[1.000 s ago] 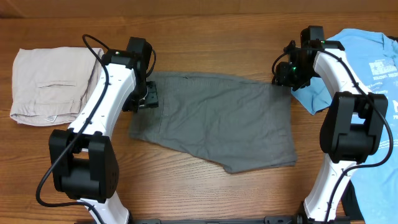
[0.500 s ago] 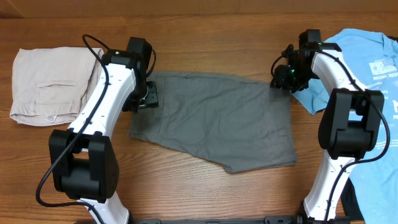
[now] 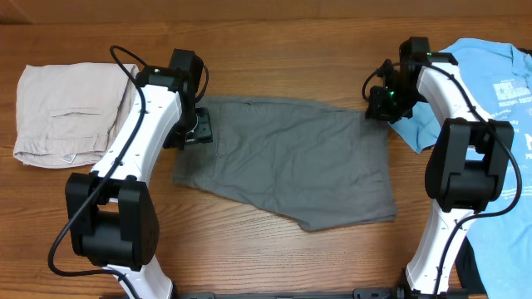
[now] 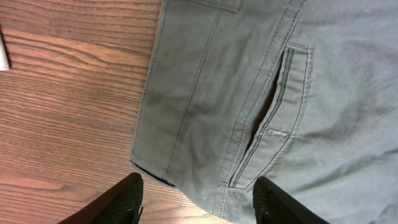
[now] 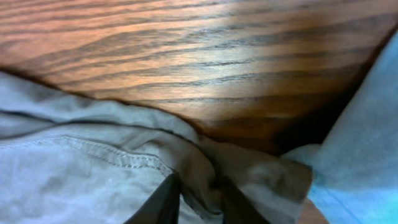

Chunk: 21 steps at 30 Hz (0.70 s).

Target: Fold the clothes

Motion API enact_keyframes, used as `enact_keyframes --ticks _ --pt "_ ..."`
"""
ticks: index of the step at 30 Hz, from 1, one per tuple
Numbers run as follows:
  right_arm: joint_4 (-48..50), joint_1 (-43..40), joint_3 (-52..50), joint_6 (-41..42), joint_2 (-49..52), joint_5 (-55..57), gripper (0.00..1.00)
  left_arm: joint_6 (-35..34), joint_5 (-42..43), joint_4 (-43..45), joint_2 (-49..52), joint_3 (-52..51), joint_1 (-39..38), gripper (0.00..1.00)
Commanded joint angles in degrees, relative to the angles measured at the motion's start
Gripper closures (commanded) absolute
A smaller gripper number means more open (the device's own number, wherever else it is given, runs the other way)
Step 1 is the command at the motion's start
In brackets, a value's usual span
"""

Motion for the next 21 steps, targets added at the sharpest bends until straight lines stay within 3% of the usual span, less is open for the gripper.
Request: enact_keyframes --ticks 1,6,10,14,16,21 --pt "-1.44 0.37 3.58 -0.09 0.46 -0.94 0.85 -0.15 -0.96 0.04 0.09 -0.63 0.37 0.40" --pt "-4.81 0.37 4.72 0.39 0.46 -0.94 0.96 -0.15 -0.96 0.04 0.09 -0.63 0.37 0.40" --pt "-8.00 0.55 4.72 0.90 0.48 -0.92 0.96 -0.31 -0.96 0.46 0.09 -0.63 0.50 0.39" --pt "-10.32 0.76 4.70 3.52 0.48 -0.98 0.96 -0.72 -0.96 1.84 0.09 -0.61 1.62 0.30" --pt "-10.99 0.98 4.70 3.65 0.48 -0.94 0.96 1.44 -0.87 3.37 0.09 -0.61 2.95 0.37" --pt "-11.10 1.88 4.70 3.65 0.48 -0.94 0.96 10.14 6.91 7.63 0.17 -0.63 8.02 0.29"
